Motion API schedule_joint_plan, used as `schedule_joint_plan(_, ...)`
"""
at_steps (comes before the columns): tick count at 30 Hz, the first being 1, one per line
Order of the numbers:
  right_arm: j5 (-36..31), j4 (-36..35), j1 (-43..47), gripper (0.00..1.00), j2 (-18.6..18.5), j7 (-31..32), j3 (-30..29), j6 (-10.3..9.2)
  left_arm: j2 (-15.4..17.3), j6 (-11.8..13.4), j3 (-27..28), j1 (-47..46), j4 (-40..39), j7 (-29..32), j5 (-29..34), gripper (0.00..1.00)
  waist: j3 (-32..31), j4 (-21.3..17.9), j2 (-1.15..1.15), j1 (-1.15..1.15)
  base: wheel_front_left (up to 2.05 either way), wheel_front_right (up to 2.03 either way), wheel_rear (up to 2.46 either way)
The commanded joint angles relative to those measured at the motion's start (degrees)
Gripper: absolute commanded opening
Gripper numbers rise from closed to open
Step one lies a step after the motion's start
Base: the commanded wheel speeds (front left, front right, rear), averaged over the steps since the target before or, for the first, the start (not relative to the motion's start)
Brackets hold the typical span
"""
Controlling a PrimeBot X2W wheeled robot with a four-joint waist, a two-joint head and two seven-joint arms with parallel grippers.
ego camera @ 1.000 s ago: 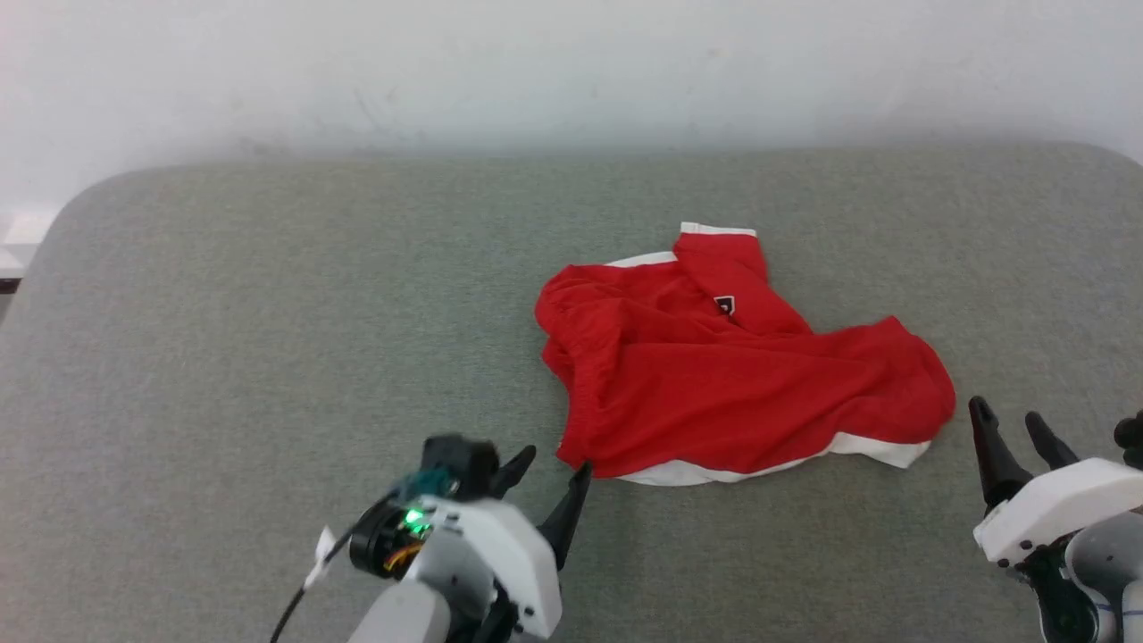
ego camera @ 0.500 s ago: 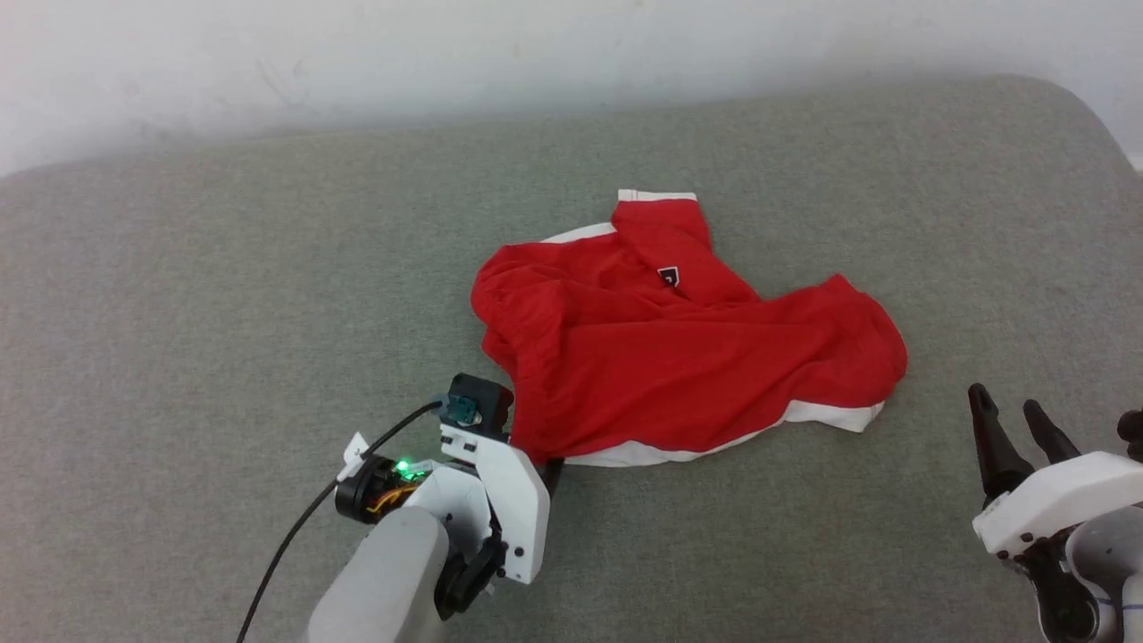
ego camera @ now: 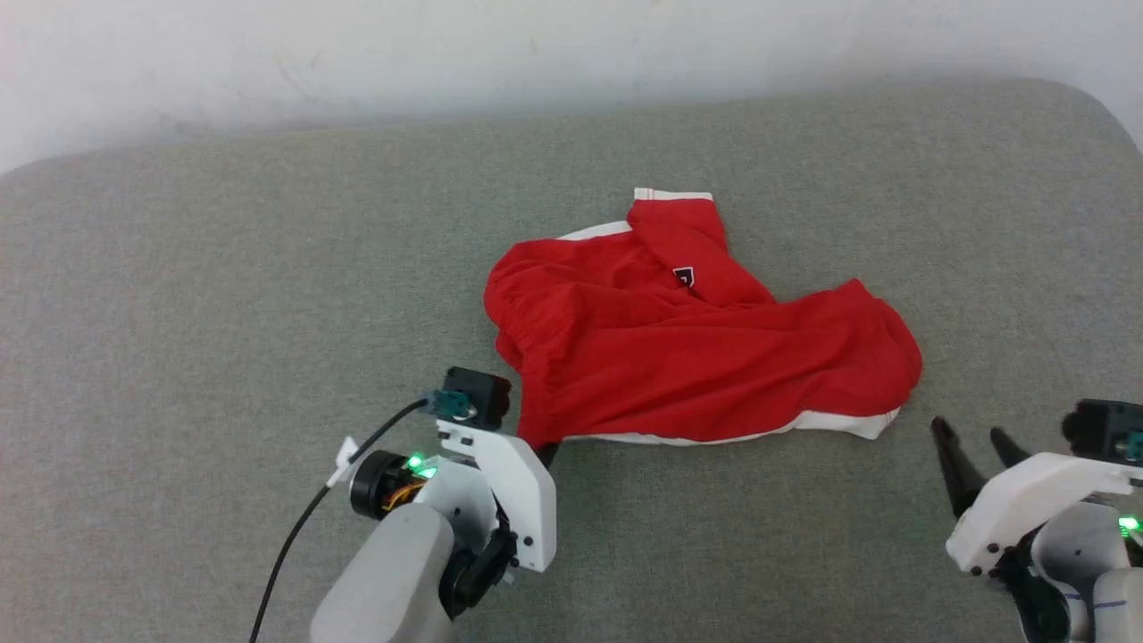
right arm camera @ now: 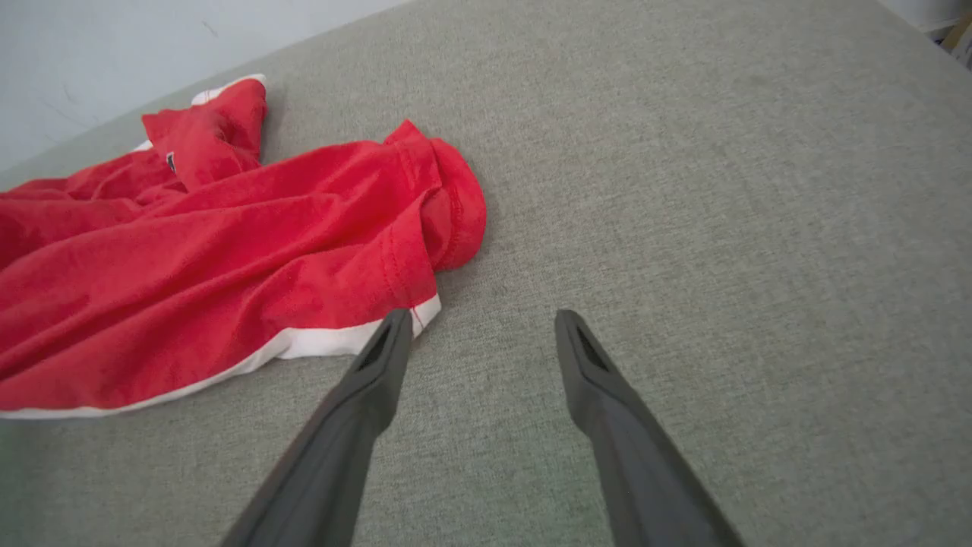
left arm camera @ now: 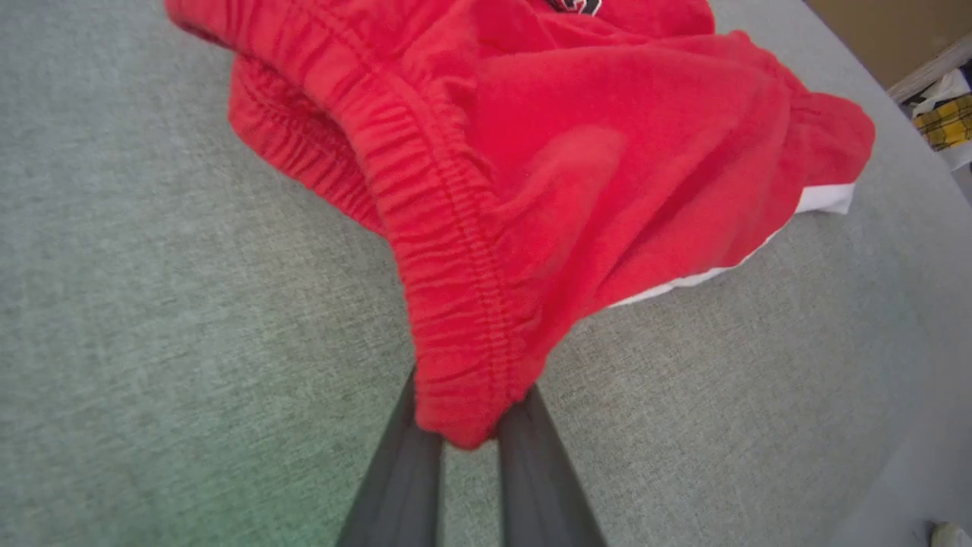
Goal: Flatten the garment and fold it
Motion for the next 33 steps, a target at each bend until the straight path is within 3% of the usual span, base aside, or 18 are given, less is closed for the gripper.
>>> schedule_joint_plan(1,-1.68,0.05,-0.33,1.0,0.14,2.41,0.61,-0.05,-0.02,0.58,0.93,1.11,-1.46,-0.95,-1.03,0.0,-0.05,0.42,0.0,-0.01,0.0,0.0,0.0)
schedule_joint_plan(6,-8.43,-0.62,-2.86,1.0,0.14,12.35,2.89,-0.05,0.2,2.1,2.61,4.34,-8.06,-1.49,-2.95,0.0,0.63,1.39,0.0,-0.01,0.0,0.0,0.0)
schedule_joint_plan(12,-12.85,0.93,-5.53,1.0,-0.7,17.69,5.34,-0.05,0.27,3.06,1.45,7.18,-14.46,0.14,-3.18,0.0,1.94,3.23,0.0,-0.01,0.0,0.0,0.0)
schedule_joint_plan(26,-16.11,9.78,-9.64,1.0,-1.46,13.67,8.29,-0.05,0.24,4.21,0.16,8.1,-17.88,1.41,-3.38,0.0,4.34,4.25,0.0,-0.01,0.0,0.0,0.0)
schedule_joint_plan(27,-15.91,10.7,-9.74,0.45,-1.49,13.94,8.49,-0.05,0.25,4.23,0.12,8.13,-17.9,1.4,-3.43,0.0,4.4,4.23,0.0,-0.01,0.0,0.0,0.0)
schedule_joint_plan(29,-15.18,11.9,-9.97,0.0,-1.69,14.44,9.13,-0.05,0.25,4.28,0.09,8.23,-17.93,1.32,-3.59,0.0,4.39,4.19,0.0,-0.01,0.0,0.0,0.0)
schedule_joint_plan(33,-13.02,11.79,-10.33,0.0,-2.46,15.25,10.4,-0.05,0.19,3.99,0.21,8.53,-18.37,0.53,-4.38,0.0,4.02,3.91,0.0,-0.01,0.0,0.0,0.0)
